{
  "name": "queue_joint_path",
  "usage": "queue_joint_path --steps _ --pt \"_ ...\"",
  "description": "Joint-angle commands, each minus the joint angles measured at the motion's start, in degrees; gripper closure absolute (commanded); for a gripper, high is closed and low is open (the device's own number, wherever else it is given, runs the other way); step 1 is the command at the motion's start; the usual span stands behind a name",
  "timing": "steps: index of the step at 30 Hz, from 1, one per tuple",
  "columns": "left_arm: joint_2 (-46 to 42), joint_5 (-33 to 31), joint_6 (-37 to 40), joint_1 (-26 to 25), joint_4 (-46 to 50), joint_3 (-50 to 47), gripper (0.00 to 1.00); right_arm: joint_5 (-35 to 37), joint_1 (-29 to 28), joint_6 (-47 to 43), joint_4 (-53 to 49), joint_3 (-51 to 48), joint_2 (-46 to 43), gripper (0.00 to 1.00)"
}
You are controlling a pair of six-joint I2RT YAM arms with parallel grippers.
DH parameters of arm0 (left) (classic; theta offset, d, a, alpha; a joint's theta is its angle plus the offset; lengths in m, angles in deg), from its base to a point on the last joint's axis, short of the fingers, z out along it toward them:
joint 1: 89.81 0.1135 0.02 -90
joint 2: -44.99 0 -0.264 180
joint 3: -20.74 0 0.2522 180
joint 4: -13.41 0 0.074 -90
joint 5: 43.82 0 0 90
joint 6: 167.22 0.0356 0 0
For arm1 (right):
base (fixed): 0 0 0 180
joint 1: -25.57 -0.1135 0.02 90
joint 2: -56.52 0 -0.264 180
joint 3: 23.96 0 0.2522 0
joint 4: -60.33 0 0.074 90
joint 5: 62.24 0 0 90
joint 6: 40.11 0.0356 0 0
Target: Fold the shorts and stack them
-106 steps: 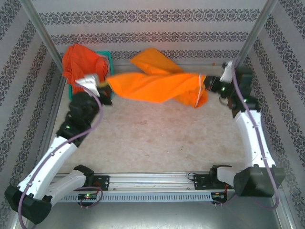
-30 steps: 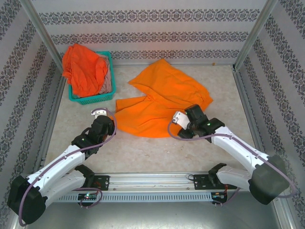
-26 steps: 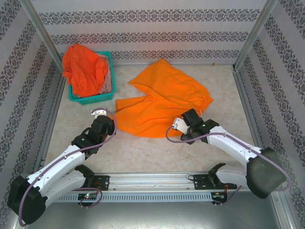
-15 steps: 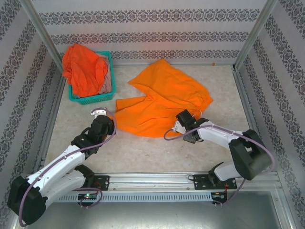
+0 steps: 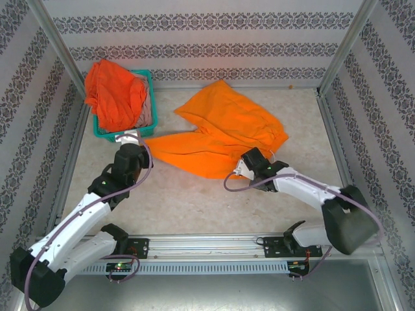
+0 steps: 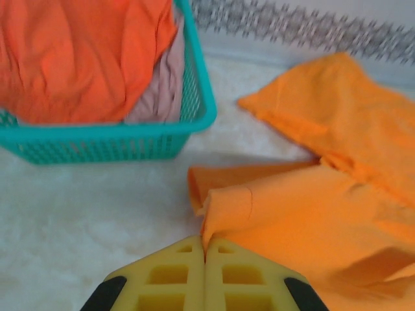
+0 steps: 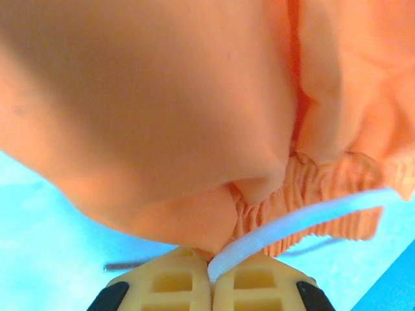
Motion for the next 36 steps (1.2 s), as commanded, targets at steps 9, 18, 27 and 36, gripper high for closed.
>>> queue_joint_path --steps 9,18,27,36 --pt "8.05 -1.46 15.84 1.4 8.81 24.52 1.0 -25.73 -0.81 7.48 -22.71 8.08 -17.57 1.0" --pt "25.53 -0.32 22.42 1.64 7.58 40.26 1.0 -35.62 11.65 10.21 -27.49 14.67 -15.29 1.0" --pt "45.05 3.5 21.82 3.45 8.13 57.11 1.0 -36.79 21.47 13.97 -25.47 20.45 -4.25 1.0" --pt "67.37 6.55 19.42 4.96 15.4 80.6 1.0 -35.75 28.45 17.65 -22.67 28.1 9.8 1.0"
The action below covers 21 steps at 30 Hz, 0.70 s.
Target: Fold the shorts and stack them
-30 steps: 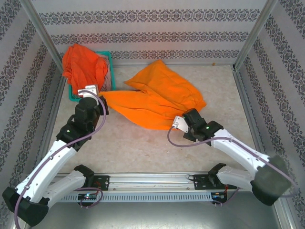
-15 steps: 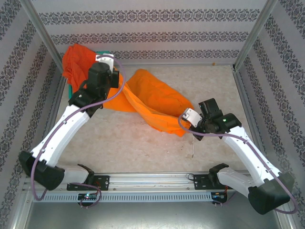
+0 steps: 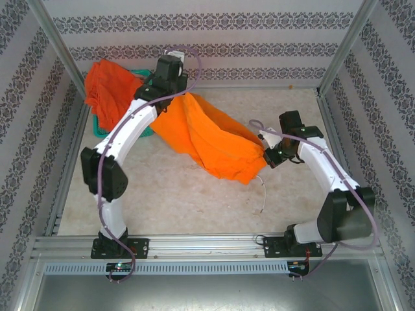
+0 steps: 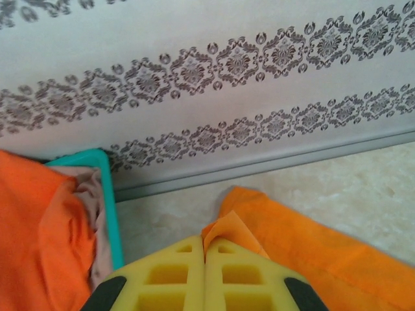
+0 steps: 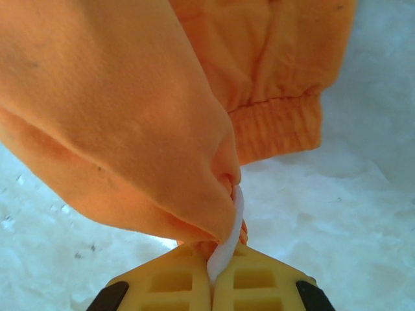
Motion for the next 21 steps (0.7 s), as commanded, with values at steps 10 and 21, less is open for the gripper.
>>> queue_joint_path --steps 10,21 --pt "30.25 5.13 -7.89 5.06 17.58 40.06 0.77 1.55 6.89 10.55 5.42 15.34 19.98 0.6" --pt "16.39 18.63 -14.84 6.2 15.0 30.21 0.0 -9.61 4.65 42.85 22.68 6.1 5.38 0.14"
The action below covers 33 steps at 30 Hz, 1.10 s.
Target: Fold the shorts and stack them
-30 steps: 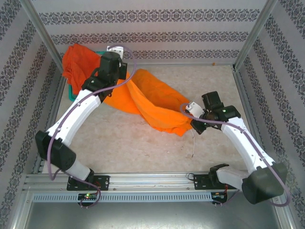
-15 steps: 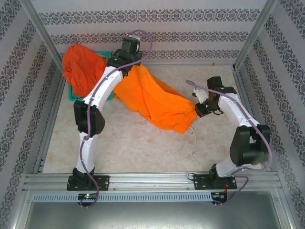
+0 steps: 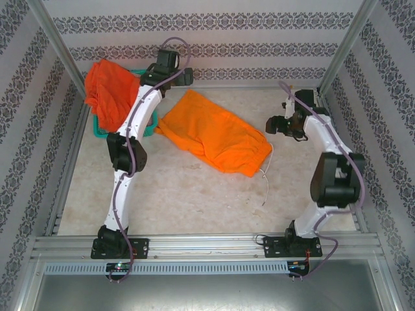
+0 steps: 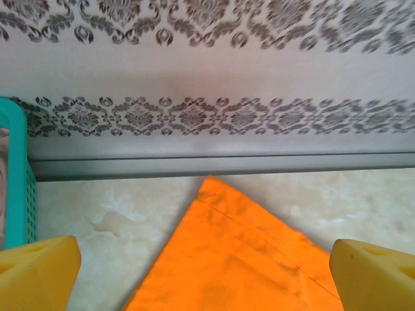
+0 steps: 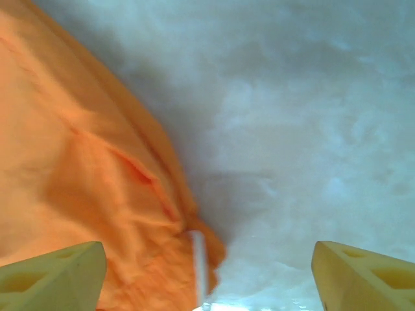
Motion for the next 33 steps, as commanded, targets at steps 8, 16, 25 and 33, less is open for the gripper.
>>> queue_joint_path --steps 8,16,25,33 --pt "-29.88 9.17 -6.8 -2.13 -21.19 -40.41 0.0 -12.71 -21.18 20.26 13.24 -12.21 -5.81 0.02" --pt "-35.46 10.99 -10.09 -2.11 -28.31 -54.69 0.0 -8.52 -19.01 16.68 7.72 -14.37 5.65 0.02" --pt "-34.86 13.09 -13.38 -4.42 -33.7 -62.38 0.0 4.91 -7.91 7.1 -5.15 -8.84 7.75 0.03" --pt "-27.9 15.2 -18.24 -8.33 -38.59 -63.93 0.0 -10.91 -4.67 10.58 1.37 -6.0 4.45 0.02"
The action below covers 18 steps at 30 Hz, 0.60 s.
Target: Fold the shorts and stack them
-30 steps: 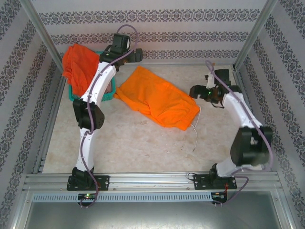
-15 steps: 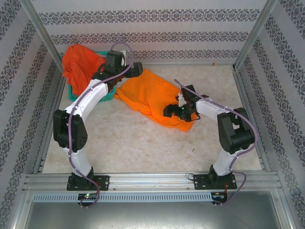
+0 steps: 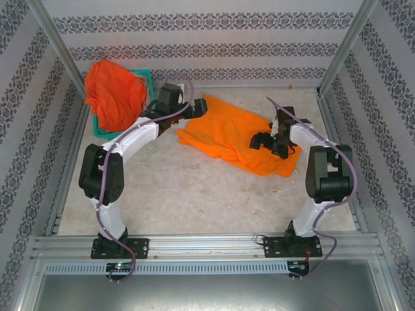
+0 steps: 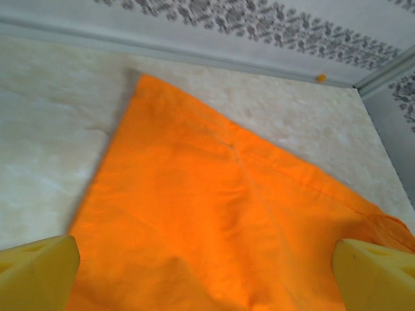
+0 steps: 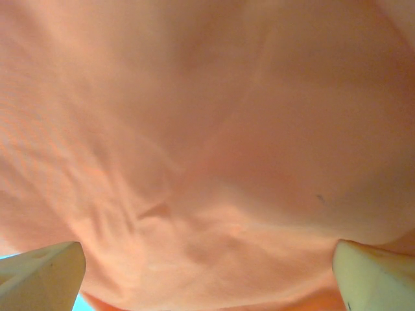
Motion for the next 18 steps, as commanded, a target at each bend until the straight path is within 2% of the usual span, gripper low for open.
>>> queue_joint_path --steps 1,3,6,10,18 --pt "3.43 1.31 -3.22 -1.7 -5.04 -1.24 0.0 -8.09 0.45 2.47 3.23 0.92 -3.11 0.02" --pt "5.04 1.51 -3.71 -2.73 -6.42 -1.53 0.0 -9.62 1.59 4.67 5.52 0.51 -3.82 0.03" --pt "8.04 3.56 -6.53 -3.26 -8.41 -2.45 0.0 -7.88 4.17 4.24 4.08 2.68 -2.51 0.02" --pt "9.83 2.12 -6.68 -3.47 -10.65 -6.58 0.01 -7.25 7.27 3.81 2.92 5.58 0.81 0.02" --pt "4.74 -3.45 -5.96 -3.31 -16.71 -22.62 0.0 -9.11 7.66 2.04 -0.56 12.9 10.1 0.03"
